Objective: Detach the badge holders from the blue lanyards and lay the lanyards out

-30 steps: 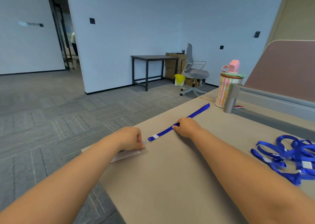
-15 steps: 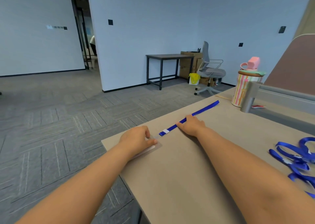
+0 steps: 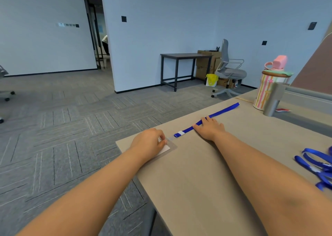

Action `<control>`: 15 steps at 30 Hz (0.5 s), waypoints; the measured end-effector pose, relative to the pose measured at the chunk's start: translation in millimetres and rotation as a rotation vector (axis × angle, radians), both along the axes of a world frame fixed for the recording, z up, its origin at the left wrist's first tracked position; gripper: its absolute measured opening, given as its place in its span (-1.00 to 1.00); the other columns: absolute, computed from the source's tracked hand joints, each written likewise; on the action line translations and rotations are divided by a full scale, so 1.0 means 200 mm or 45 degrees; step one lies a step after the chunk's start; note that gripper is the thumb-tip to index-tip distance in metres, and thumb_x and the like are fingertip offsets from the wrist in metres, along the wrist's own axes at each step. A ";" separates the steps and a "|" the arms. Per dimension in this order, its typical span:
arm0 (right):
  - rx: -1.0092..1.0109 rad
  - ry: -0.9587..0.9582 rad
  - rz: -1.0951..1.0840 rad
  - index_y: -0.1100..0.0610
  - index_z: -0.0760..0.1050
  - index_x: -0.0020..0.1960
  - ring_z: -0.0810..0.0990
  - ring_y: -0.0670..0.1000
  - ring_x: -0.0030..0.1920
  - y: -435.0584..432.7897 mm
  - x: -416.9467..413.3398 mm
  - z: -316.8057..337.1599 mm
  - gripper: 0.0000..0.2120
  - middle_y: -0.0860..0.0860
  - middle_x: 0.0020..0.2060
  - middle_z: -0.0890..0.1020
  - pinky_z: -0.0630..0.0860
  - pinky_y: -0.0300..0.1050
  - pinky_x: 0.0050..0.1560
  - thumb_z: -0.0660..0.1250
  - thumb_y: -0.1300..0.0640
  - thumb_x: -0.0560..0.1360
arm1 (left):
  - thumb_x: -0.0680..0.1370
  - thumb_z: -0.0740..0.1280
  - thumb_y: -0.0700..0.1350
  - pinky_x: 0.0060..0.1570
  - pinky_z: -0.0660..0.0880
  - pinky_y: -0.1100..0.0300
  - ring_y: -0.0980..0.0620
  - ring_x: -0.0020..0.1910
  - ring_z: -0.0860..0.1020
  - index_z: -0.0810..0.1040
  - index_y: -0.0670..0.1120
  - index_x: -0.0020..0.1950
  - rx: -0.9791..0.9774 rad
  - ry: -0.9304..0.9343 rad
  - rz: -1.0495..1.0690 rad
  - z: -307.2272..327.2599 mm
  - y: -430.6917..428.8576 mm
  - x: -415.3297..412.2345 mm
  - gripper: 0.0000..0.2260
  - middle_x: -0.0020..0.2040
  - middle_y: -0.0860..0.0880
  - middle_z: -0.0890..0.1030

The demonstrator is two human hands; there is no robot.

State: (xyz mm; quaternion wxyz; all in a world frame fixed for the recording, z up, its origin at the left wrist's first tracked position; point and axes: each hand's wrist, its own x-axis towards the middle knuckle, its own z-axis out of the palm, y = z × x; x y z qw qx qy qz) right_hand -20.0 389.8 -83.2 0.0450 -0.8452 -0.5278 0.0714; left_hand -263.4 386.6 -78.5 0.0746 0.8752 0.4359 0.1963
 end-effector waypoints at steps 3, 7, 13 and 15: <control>0.177 0.004 0.008 0.13 0.17 0.46 0.18 0.15 0.46 -0.01 -0.01 0.00 -0.38 0.10 0.46 0.21 0.22 0.12 0.40 0.08 -0.22 0.53 | 0.56 0.21 0.04 -0.09 0.38 0.16 -0.03 0.04 0.51 0.54 0.00 0.08 0.027 0.036 -0.003 0.00 0.00 0.00 -0.79 0.02 -0.03 0.53; 0.361 0.002 0.093 0.16 0.44 0.21 0.45 0.09 0.18 -0.01 -0.03 0.01 -0.61 0.10 0.17 0.50 0.47 0.02 0.18 0.17 -0.09 0.54 | 0.57 0.20 0.05 -0.06 0.40 0.14 -0.03 0.04 0.52 0.53 0.00 0.10 0.042 0.040 0.023 -0.01 0.02 -0.01 -0.78 0.05 -0.03 0.52; 0.284 0.107 0.016 0.15 0.46 0.11 0.52 0.03 0.02 0.03 -0.03 0.00 -0.68 0.08 0.05 0.54 0.50 -0.09 0.00 0.15 -0.07 0.55 | 0.57 0.20 0.06 -0.11 0.38 0.17 -0.02 0.02 0.51 0.53 -0.01 0.11 0.036 0.024 0.049 -0.03 0.07 -0.02 -0.77 0.02 -0.02 0.50; 0.272 0.127 -0.007 0.15 0.45 0.12 0.53 0.04 0.03 0.06 -0.03 0.00 -0.68 0.09 0.06 0.54 0.49 -0.09 0.01 0.15 -0.06 0.55 | 0.57 0.20 0.07 -0.13 0.36 0.18 -0.02 0.01 0.51 0.53 -0.01 0.09 0.027 0.017 0.051 -0.02 0.10 -0.03 -0.77 -0.01 -0.01 0.49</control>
